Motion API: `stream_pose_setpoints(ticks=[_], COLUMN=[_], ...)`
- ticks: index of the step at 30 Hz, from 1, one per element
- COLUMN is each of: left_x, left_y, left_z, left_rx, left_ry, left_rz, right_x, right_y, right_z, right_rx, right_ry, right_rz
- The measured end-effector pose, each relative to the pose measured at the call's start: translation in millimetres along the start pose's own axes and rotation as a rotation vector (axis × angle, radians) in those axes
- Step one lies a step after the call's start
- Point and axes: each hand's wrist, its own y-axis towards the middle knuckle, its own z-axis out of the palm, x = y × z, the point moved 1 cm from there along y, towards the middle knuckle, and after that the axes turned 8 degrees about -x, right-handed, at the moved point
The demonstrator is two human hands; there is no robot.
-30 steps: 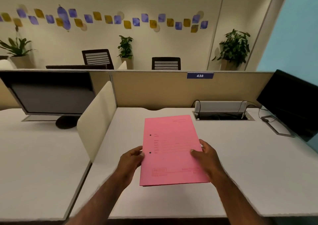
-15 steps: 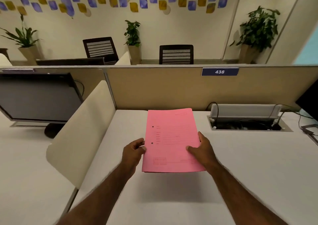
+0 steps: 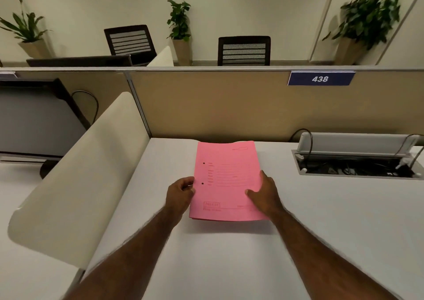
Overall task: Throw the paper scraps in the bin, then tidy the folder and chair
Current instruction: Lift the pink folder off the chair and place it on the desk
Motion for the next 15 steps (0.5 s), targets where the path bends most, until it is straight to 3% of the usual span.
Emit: stream_pose_setpoints(ticks=[15], left_x=[27], left_y=[45], left_z=[27], left_rx=[0.027], left_ry=[0.120], left_rz=[-0.012], right_x=[-16], right_y=[43], right_z=[34], right_rx=[-0.018], right_ry=[-0.109], right_rz=[0.033])
